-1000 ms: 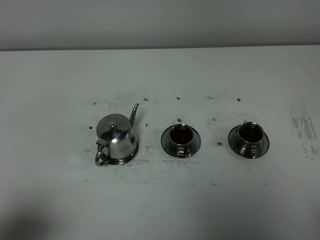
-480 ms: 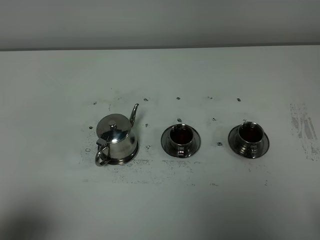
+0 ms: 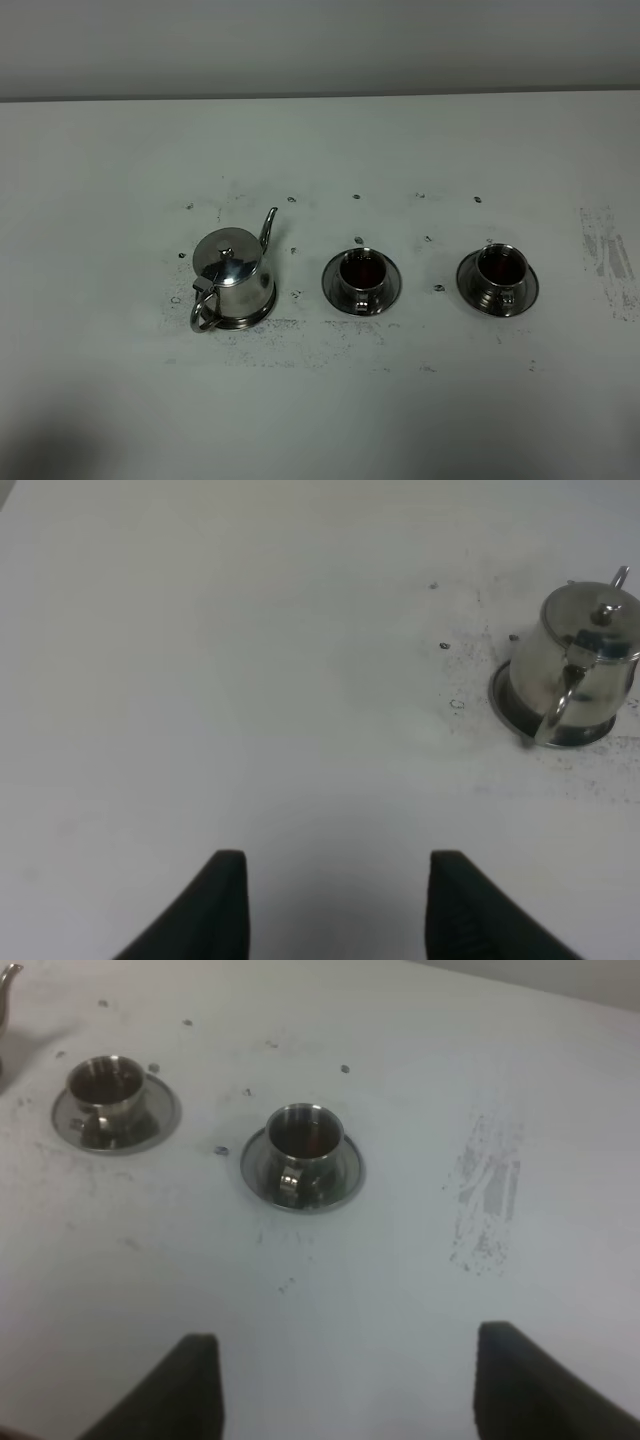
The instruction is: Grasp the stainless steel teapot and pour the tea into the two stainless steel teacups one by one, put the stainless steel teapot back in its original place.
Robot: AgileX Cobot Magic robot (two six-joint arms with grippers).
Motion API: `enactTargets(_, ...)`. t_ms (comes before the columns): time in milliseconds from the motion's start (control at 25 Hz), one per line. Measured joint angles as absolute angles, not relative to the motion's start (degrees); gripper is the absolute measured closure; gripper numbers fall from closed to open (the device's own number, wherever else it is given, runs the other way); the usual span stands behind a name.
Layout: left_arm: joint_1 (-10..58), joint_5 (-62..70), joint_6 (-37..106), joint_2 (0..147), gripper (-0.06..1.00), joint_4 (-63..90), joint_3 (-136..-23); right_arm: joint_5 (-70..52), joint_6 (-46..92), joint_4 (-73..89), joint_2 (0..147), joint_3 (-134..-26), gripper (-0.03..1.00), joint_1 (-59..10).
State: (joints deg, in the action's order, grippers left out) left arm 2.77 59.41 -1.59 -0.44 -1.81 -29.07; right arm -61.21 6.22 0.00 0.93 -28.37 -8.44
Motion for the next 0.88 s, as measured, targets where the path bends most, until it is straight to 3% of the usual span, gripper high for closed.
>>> enactTargets(880, 2.77, 59.46, -1.59, -0.44, 0.55, -1.81, -29.07, -61.21, 6.22, 0.0, 0.93, -28.37, 0.45, -8.44)
